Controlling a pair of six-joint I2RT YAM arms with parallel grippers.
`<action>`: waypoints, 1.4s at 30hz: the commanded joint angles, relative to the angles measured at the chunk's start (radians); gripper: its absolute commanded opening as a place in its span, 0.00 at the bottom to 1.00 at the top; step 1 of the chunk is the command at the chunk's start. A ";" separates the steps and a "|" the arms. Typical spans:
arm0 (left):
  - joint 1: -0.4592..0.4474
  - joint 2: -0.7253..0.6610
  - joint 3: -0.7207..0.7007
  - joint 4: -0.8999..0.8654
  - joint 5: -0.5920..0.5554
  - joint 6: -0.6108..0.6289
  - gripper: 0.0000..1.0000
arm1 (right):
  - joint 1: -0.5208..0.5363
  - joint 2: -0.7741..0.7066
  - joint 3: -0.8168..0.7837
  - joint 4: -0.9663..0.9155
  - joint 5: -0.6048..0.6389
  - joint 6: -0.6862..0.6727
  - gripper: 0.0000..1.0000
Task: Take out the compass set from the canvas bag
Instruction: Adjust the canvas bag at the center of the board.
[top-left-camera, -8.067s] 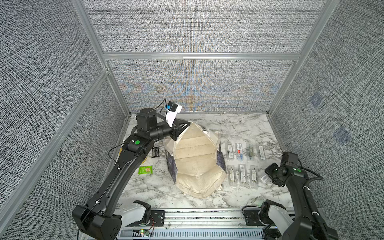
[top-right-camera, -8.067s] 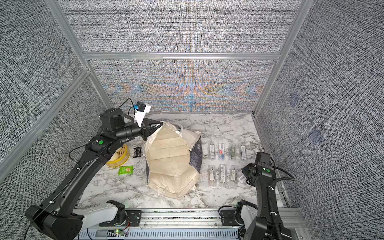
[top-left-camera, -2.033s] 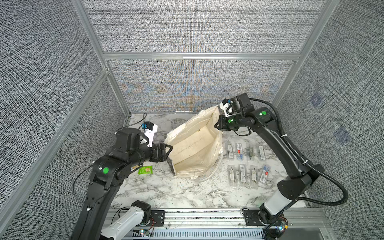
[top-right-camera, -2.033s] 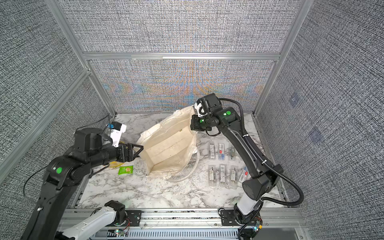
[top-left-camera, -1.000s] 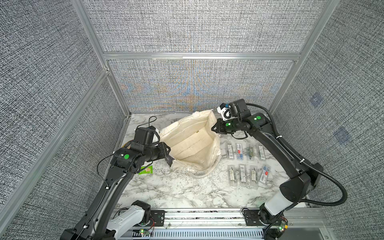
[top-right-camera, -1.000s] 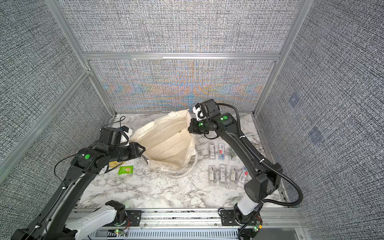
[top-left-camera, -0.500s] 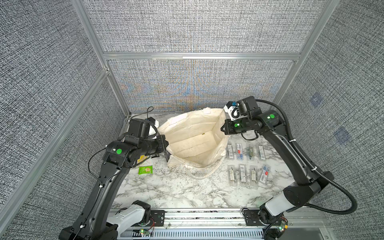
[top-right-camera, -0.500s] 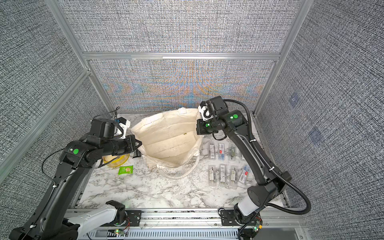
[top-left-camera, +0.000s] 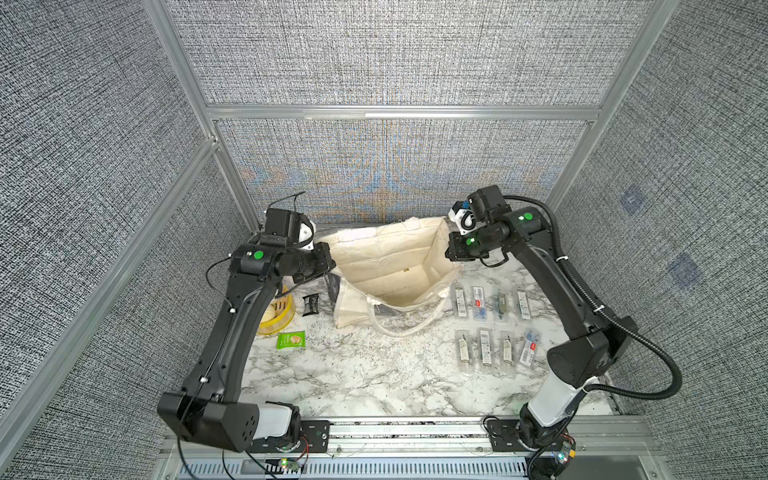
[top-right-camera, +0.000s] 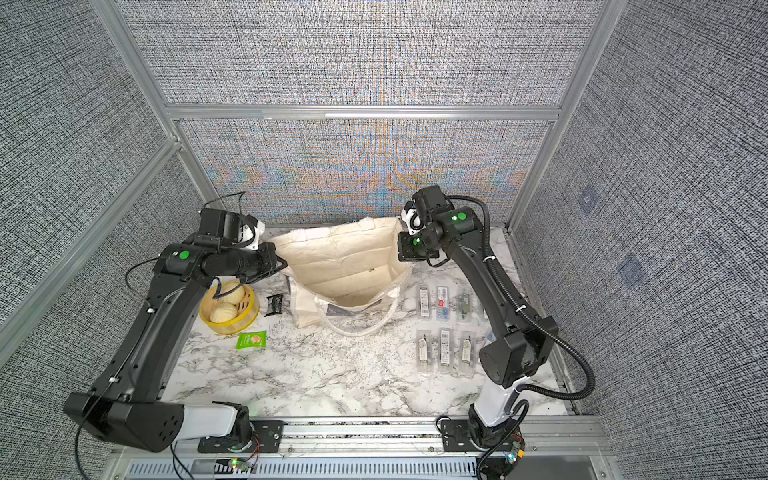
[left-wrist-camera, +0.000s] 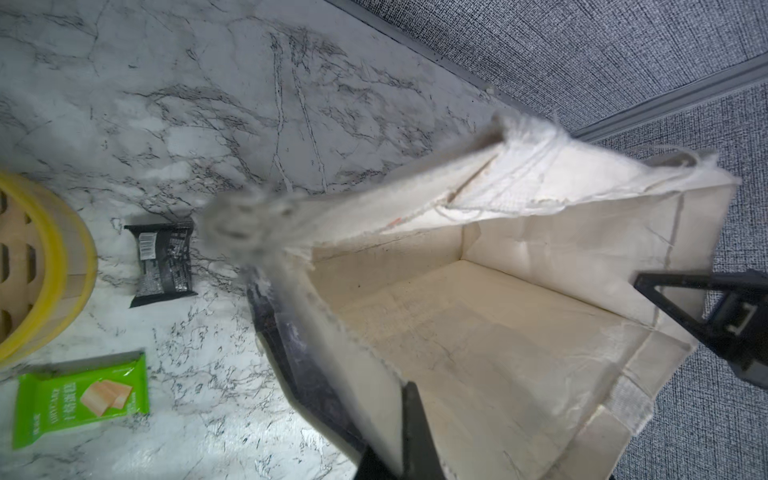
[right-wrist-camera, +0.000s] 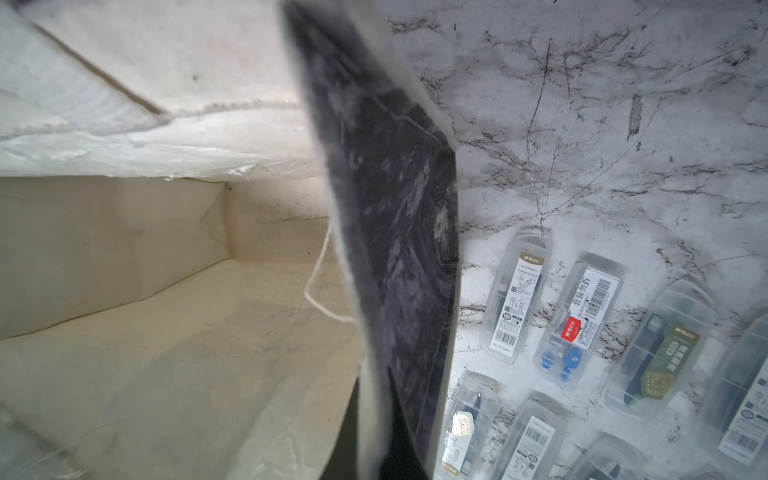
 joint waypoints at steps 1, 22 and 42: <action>0.029 0.054 0.042 0.081 0.065 0.043 0.00 | -0.006 0.019 0.032 0.011 -0.014 0.007 0.01; 0.104 0.241 0.133 0.134 0.163 0.107 0.35 | -0.048 0.254 0.291 0.010 -0.060 0.008 0.50; 0.112 0.166 0.022 0.381 0.109 0.137 0.99 | -0.049 0.243 0.358 0.160 -0.085 -0.019 0.99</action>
